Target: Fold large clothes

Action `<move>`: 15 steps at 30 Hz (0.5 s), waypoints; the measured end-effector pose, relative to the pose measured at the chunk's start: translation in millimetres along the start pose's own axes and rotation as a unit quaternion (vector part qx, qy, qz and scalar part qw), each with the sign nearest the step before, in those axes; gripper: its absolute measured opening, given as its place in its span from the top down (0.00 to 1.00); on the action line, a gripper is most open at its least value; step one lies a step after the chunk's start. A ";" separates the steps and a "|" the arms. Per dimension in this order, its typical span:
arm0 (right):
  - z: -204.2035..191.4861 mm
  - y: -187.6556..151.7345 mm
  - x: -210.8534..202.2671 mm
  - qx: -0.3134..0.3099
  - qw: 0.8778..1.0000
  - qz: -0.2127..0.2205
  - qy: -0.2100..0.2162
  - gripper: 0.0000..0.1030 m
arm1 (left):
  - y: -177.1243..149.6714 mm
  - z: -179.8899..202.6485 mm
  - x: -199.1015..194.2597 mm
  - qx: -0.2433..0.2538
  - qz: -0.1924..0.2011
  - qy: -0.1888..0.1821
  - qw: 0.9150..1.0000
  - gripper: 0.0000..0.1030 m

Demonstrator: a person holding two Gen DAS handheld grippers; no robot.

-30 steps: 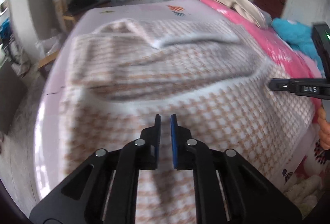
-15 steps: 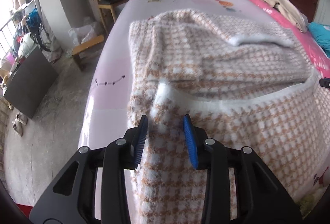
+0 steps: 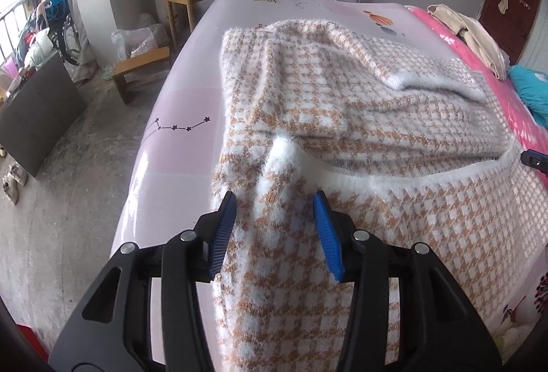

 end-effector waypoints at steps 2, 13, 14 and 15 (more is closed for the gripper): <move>1.3 0.3 8.5 0.001 1.000 -0.009 -0.003 0.64 | 1.1 -2.0 -1.2 -0.011 0.006 -0.008 1.000 0.58; -4.1 -8.2 -3.2 0.012 0.999 -0.026 0.039 0.64 | -2.2 8.7 -9.1 -0.028 0.018 -0.073 0.997 0.64; -6.7 -8.6 -6.9 0.005 0.999 -0.020 0.041 0.64 | -2.1 11.1 -11.2 -0.023 0.022 -0.076 0.997 0.64; -7.5 -8.2 -8.1 0.003 0.999 -0.018 0.041 0.64 | -1.8 13.6 -13.2 -0.018 0.026 -0.079 0.996 0.64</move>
Point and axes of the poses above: each gripper's, at about its wrist camera, not at the fingertips, and x roughly the way its jaws point, z to its right, y to its top, the point moved 9 cm from there along x, roughly the way its jaws point, and after that the axes turned 10 degrees about x, right-handed, at the moved point
